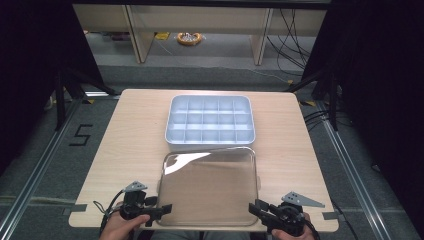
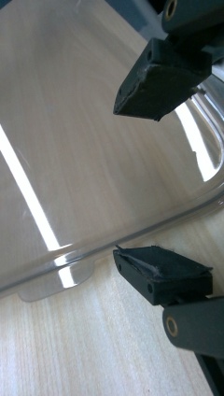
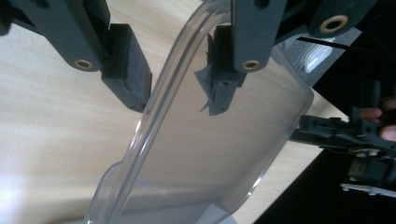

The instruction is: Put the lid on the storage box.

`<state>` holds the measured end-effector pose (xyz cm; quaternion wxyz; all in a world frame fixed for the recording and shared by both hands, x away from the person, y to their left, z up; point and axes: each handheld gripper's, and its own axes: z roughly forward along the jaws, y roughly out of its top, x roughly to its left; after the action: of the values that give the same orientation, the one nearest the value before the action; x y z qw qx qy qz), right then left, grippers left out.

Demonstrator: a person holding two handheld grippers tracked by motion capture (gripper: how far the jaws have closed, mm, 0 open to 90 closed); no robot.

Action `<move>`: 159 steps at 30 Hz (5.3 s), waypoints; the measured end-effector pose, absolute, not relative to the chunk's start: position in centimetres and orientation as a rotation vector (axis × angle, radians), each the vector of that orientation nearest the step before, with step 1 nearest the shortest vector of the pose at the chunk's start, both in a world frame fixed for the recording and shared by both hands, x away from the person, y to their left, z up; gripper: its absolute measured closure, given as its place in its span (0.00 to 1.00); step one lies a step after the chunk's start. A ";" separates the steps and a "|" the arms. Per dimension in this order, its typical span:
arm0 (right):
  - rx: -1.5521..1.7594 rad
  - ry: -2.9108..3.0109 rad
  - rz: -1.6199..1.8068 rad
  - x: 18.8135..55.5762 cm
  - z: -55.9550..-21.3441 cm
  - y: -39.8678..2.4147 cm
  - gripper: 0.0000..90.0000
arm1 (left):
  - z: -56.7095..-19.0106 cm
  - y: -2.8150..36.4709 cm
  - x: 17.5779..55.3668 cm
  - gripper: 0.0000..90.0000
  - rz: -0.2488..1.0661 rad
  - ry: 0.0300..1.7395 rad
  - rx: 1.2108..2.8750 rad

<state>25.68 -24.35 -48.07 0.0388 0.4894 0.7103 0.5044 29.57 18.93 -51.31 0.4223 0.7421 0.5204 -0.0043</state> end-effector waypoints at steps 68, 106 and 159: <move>1.542 2.149 1.483 28.5 -47.9 -24.4 0.74 | -48.9 19.4 31.0 0.56 0.129 1.223 1.845; 1.484 1.970 1.415 42.4 -40.9 -23.8 0.71 | -41.2 17.6 44.9 0.58 0.307 1.224 1.768; 1.725 1.895 1.357 49.0 -44.7 -22.6 0.64 | -43.8 17.3 52.7 0.55 0.240 1.416 1.688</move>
<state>49.02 -22.62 -44.66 0.1206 0.5907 0.6487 0.4645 52.70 17.30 -43.83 0.4461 0.6817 0.5718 0.0967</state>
